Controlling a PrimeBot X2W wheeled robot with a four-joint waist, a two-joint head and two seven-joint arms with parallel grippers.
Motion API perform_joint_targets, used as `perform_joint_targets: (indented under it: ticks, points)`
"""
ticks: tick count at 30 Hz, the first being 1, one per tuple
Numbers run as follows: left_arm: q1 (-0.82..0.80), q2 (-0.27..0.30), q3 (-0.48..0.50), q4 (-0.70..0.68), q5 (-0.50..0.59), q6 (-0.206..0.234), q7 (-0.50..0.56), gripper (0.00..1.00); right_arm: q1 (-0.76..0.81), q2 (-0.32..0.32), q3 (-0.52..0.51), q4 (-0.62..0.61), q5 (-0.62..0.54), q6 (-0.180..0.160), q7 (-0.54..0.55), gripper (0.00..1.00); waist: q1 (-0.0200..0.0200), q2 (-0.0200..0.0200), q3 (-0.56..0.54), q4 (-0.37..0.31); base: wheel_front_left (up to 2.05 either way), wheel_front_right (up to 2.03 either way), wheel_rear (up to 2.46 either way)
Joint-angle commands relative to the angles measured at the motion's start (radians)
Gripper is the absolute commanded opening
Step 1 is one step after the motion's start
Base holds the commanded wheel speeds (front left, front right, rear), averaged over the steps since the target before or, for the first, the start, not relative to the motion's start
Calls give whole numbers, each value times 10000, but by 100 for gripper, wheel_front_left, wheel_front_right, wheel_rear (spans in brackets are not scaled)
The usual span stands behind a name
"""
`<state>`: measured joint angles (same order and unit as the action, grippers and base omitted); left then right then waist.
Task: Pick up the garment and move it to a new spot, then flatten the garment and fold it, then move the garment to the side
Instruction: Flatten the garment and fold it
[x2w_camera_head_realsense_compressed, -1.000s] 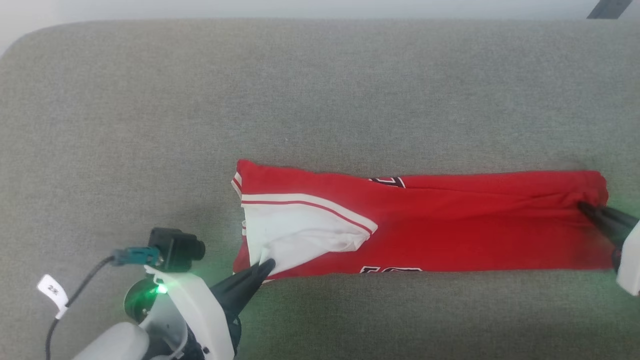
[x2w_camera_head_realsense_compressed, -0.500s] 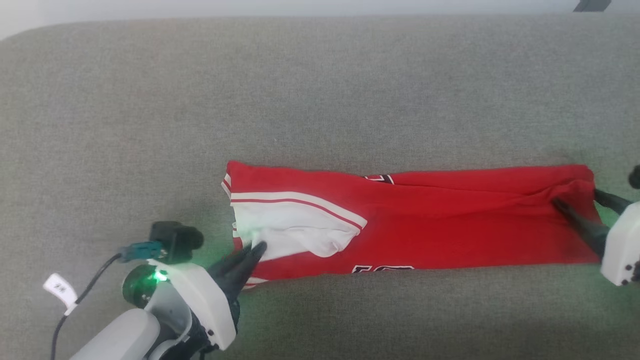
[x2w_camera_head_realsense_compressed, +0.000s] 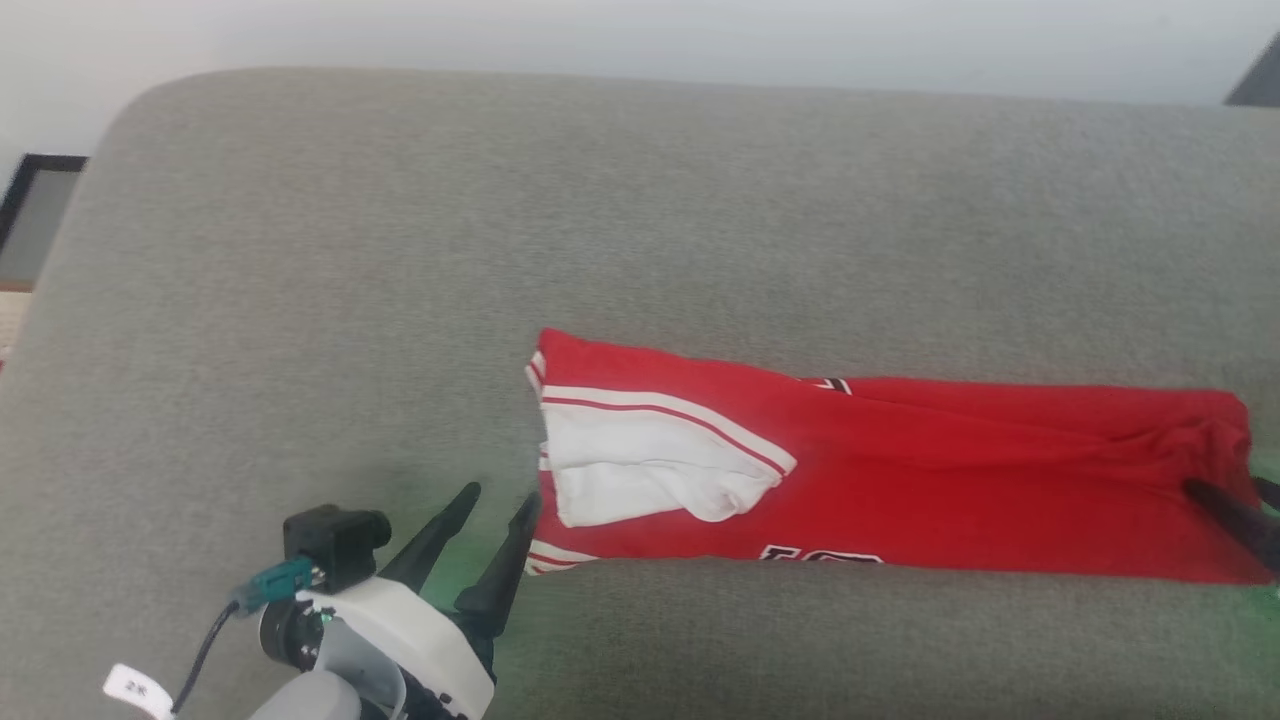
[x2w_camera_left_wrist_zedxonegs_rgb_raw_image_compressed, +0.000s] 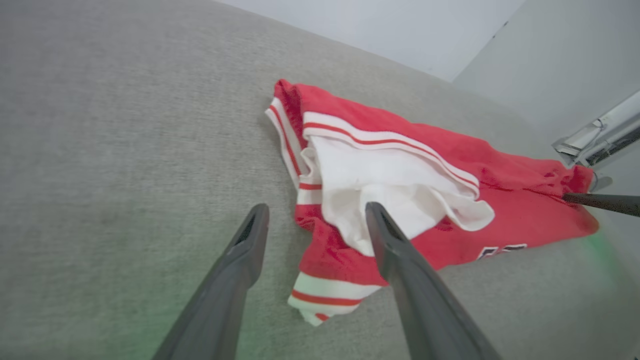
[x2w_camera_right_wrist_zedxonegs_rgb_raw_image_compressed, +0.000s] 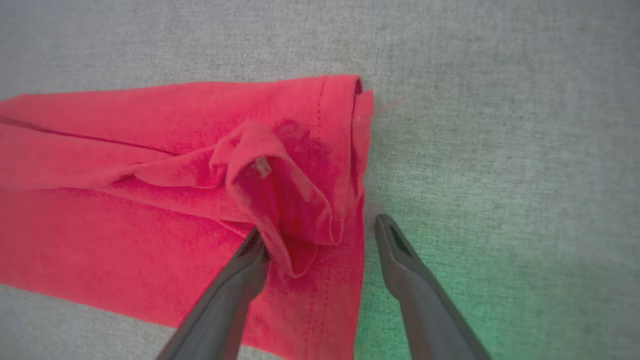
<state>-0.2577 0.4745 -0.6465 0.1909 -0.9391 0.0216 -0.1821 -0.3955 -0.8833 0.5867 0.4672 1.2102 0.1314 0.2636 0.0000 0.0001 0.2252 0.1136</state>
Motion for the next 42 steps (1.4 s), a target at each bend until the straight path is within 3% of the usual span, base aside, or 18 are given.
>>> perform_joint_targets:
  ticks: [1,6,8,13,14,16,17,18,19,20,21,27,33,39,42]
  points:
    - [99,-154,50,275,132,-76,-322,100,88,16,-46,227,128,-15,155,100,0,-1,-175,280,0,0,0]
    - [161,-657,721,910,953,118,-814,100,-56,201,-61,738,139,-14,613,100,0,-1,-301,515,0,0,0]
    - [222,-987,1572,644,1701,191,-841,100,-81,353,43,935,77,-9,932,100,0,-1,-316,585,0,0,0]
    - [741,-1645,3107,-261,4522,212,-833,100,-301,874,205,1476,-202,-8,1362,100,0,-1,-342,704,0,0,0]
    - [741,-1645,3107,-261,4522,212,-833,100,-301,874,205,1476,-202,-8,1362,100,0,-1,-342,704,0,0,0]
    - [1109,-2077,3621,-771,5905,110,-835,100,-455,1204,252,1755,-338,-8,1507,100,0,-1,-345,742,0,0,0]
    - [1182,-2191,3810,-903,6278,103,-836,100,-494,1305,276,1813,-373,-8,1541,76,0,-1,-337,745,0,0,0]
    - [1285,-2332,3954,-1012,6516,24,-836,100,-546,1402,287,1855,-420,-6,1553,40,0,-1,-329,740,0,0,0]
    - [1285,-2332,3954,-1012,6516,24,-836,100,-546,1402,287,1855,-420,-6,1553,40,0,-1,-329,740,0,0,0]
    - [1360,-2450,4079,-1104,6787,-49,-836,100,-580,1467,284,1884,-425,-5,1556,16,0,-1,-314,730,0,0,0]
    - [1410,-2547,4215,-1156,7014,-107,-836,100,-618,1528,259,1911,-425,-5,1555,0,0,-1,-291,712,0,0,0]
    - [1723,-3083,4902,-1025,7613,-644,-837,100,-762,1225,-199,2036,-214,-21,1157,0,0,-1,-191,480,0,0,0]
    - [1819,-3439,5543,-1064,7979,-976,-838,100,-736,464,-990,2326,161,-21,545,0,0,-1,-164,97,0,0,0]
    - [1915,-3722,5942,-1032,8141,-1239,-838,100,-100,-948,-2212,3187,895,-18,-151,0,0,-1,-118,-234,0,0,0]
    - [1935,-3768,6072,-1018,8228,-1306,-839,100,31,-1285,-2630,3426,1175,-9,-461,0,0,-1,-133,-357,0,0,0]
